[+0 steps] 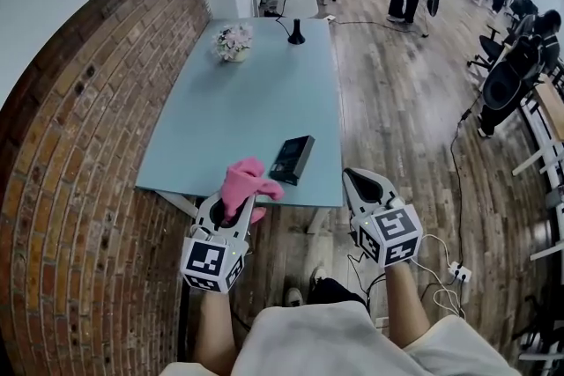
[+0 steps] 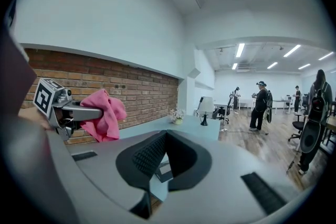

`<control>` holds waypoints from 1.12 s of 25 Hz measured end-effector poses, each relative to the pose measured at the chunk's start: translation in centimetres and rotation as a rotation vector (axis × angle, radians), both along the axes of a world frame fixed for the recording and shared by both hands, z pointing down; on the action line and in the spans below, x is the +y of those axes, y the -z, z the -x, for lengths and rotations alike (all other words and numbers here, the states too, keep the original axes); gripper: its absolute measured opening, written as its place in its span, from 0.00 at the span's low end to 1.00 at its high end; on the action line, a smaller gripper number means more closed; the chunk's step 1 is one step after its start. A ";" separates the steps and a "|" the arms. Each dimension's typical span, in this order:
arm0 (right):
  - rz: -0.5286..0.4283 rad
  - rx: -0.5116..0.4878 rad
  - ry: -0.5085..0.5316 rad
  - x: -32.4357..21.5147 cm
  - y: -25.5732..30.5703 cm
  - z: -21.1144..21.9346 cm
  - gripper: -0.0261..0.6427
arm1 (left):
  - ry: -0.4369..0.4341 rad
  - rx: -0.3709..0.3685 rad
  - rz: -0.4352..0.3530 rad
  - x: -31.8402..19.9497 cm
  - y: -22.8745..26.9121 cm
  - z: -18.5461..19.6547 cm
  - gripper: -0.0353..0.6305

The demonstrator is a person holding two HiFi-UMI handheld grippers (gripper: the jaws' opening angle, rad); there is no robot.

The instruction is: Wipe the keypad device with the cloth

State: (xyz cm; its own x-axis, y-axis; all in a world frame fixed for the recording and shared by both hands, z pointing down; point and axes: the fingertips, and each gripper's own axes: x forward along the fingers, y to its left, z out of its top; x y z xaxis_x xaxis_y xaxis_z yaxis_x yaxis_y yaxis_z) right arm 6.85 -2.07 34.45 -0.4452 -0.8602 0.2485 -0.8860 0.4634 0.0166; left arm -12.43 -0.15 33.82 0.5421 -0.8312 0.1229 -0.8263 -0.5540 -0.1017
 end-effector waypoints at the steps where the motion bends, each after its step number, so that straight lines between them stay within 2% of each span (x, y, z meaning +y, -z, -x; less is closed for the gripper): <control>1: 0.003 0.001 0.004 -0.6 -0.2 -0.1 0.05 | 0.005 -0.001 0.001 -0.5 0.0 -0.1 0.25; 12: 0.066 0.044 0.099 -6.3 -3.1 -1.7 0.06 | 0.058 -0.029 -0.004 -5.5 1.0 -3.1 0.25; 21: 0.116 0.046 0.232 -9.0 -5.9 -1.5 0.22 | 0.114 -0.057 0.000 -7.6 0.2 -5.1 0.25; 28: 0.187 0.086 0.324 -9.6 -9.1 -0.2 0.36 | 0.107 -0.070 0.039 -9.3 -1.5 -6.1 0.25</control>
State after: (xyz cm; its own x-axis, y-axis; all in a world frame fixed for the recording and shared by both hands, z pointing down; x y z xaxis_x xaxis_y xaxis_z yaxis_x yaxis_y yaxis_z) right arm 7.07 -11.71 43.56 -0.6575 -0.6145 0.4360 -0.6918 0.7216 -0.0265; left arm -6.35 -9.46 35.32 0.4393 -0.8779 0.1904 -0.8728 -0.4673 -0.1410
